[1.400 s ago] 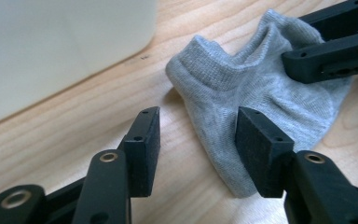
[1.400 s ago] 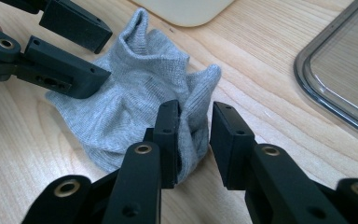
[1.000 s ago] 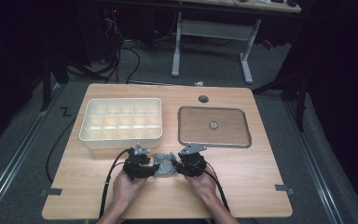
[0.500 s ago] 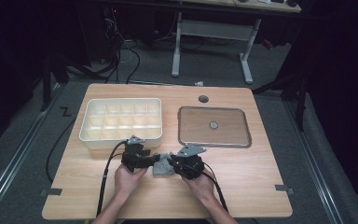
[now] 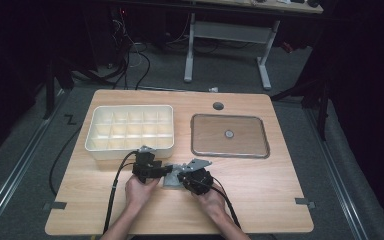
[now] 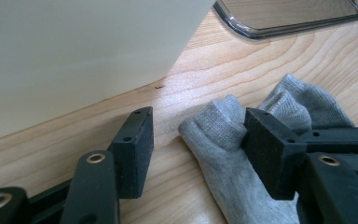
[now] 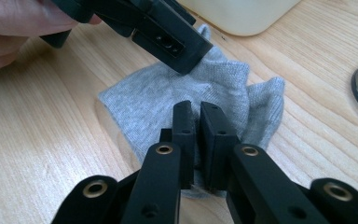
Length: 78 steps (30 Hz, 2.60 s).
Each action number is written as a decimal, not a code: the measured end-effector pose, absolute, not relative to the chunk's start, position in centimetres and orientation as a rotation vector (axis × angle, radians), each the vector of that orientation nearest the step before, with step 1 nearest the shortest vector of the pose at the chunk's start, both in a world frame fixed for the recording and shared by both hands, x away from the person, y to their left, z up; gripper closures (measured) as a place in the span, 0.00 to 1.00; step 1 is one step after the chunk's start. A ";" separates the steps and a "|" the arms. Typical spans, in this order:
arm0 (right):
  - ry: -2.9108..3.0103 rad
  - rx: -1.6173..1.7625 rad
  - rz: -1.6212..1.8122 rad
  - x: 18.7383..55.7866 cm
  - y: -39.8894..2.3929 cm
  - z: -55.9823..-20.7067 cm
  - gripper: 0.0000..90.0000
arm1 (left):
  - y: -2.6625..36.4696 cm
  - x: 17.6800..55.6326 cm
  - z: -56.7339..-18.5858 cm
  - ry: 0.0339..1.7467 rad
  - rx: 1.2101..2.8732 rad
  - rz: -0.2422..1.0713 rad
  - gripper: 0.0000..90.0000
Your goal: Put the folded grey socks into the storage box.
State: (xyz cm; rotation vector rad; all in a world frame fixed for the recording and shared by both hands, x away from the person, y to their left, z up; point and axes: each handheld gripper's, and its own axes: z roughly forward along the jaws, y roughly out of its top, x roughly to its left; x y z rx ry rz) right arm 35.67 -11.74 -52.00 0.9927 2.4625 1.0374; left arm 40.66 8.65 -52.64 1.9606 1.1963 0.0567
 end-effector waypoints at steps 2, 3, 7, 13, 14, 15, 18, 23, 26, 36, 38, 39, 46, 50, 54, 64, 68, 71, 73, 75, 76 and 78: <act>2.462 0.988 1.028 35.6 -11.7 -52.0 0.95 | 8.6 40.6 -52.7 1.188 1.962 0.057 0.49; 2.464 0.978 1.024 35.6 -11.8 -52.1 0.95 | 8.5 40.6 -52.7 1.183 1.964 0.059 0.50; 2.461 0.981 1.039 35.6 -12.0 -52.2 0.96 | 8.3 40.3 -52.8 1.145 1.984 0.046 0.58; 2.457 1.000 1.068 35.6 -12.3 -52.4 0.96 | 8.5 40.0 -53.2 1.128 1.954 -0.007 0.74; 2.457 1.001 1.067 35.6 -12.3 -52.4 0.96 | 8.6 39.8 -53.3 1.123 1.949 -0.001 0.76; 2.458 1.001 1.065 35.6 -12.3 -52.4 0.96 | 8.6 39.6 -53.3 1.120 1.938 0.002 0.79; 2.461 1.001 1.071 35.6 -12.4 -52.4 0.96 | 8.8 39.3 -53.2 1.106 1.929 0.015 0.83; 2.464 1.002 1.070 35.6 -12.5 -52.4 0.96 | 9.0 38.8 -52.6 1.085 1.920 0.019 0.88; 2.469 1.007 1.066 35.7 -12.4 -52.3 0.96 | 9.0 38.7 -52.5 1.091 1.928 0.021 0.89; 2.429 0.979 1.095 35.6 -12.4 -50.1 0.98 | 8.9 38.4 -52.1 1.106 1.950 0.041 0.90; 2.433 0.978 1.081 36.1 -12.2 -50.1 0.98 | 9.0 38.3 -52.0 1.106 1.954 0.043 0.90; 2.436 0.983 1.078 36.3 -12.1 -50.2 0.99 | 9.0 38.3 -51.9 1.107 1.954 0.041 0.91; 2.467 1.017 1.059 37.3 -11.6 -51.2 1.00 | 9.2 38.2 -51.6 1.101 1.966 0.031 0.91; 2.487 1.020 1.043 37.6 -11.5 -51.6 1.00 | 9.2 38.1 -51.4 1.096 1.966 0.023 0.91; 2.499 1.024 1.029 37.6 -11.4 -51.7 1.00 | 9.2 38.0 -51.2 1.089 1.949 0.003 0.91; 2.536 0.968 0.985 37.8 -10.5 -51.7 1.00 | 9.0 37.9 -50.5 1.062 1.930 -0.001 0.91; 2.551 0.948 0.984 37.8 -10.0 -51.7 1.00 | 9.1 37.9 -50.2 1.050 1.929 0.004 0.92; 2.564 0.933 0.997 37.7 -9.7 -51.7 1.00 | 9.1 37.9 -49.9 1.026 1.916 0.001 0.92; 2.572 0.915 0.997 37.5 -9.5 -51.8 1.00 | 9.0 38.0 -49.8 1.006 1.908 -0.002 0.93; 2.580 0.912 1.003 37.3 -9.5 -51.8 1.00 | 8.8 38.0 -49.9 0.996 1.905 -0.003 0.93; 2.581 0.908 1.007 37.3 -9.4 -51.8 1.00 | 8.6 38.1 -50.0 0.993 1.904 -0.004 0.93; 2.578 0.911 1.014 37.3 -9.4 -51.9 1.00 | 8.5 38.3 -50.5 0.992 1.902 -0.008 0.93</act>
